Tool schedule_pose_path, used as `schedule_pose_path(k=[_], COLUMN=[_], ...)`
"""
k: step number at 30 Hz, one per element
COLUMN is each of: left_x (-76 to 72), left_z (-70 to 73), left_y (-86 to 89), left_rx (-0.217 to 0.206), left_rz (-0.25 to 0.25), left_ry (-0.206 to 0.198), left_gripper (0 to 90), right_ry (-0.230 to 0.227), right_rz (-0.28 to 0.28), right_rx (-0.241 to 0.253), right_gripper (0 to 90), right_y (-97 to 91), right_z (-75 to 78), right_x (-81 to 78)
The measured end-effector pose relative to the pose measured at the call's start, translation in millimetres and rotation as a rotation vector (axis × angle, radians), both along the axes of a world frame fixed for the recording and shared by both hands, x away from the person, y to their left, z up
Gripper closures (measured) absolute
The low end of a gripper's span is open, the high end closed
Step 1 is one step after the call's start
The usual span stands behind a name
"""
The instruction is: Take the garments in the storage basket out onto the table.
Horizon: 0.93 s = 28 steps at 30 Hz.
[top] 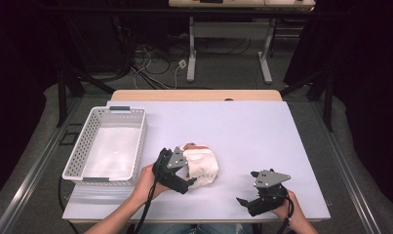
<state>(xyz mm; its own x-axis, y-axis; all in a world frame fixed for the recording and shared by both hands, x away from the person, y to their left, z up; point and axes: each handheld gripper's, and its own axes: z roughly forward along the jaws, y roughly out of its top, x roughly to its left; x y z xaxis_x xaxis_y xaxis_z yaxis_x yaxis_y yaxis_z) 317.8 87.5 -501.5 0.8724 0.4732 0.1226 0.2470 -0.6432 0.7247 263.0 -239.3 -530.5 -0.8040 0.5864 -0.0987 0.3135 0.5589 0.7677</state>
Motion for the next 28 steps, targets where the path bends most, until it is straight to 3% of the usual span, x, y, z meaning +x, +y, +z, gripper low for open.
schedule_pose_path(k=[13,28], left_x=[-23.1,-49.3], left_z=[11.8,8.3], left_y=[28.1,58.2], left_rx=[-0.020,-0.039], left_rz=[0.037,0.098], left_ry=[-0.041,-0.072], left_gripper=[0.0,0.0], right_ry=[-0.003,-0.004], right_rz=[-0.001,0.003], right_rx=[-0.002,-0.004], right_gripper=[2.9,2.9], right_y=[-0.4,0.0], right_z=[0.1,-0.2], right_x=[-0.5,-0.6])
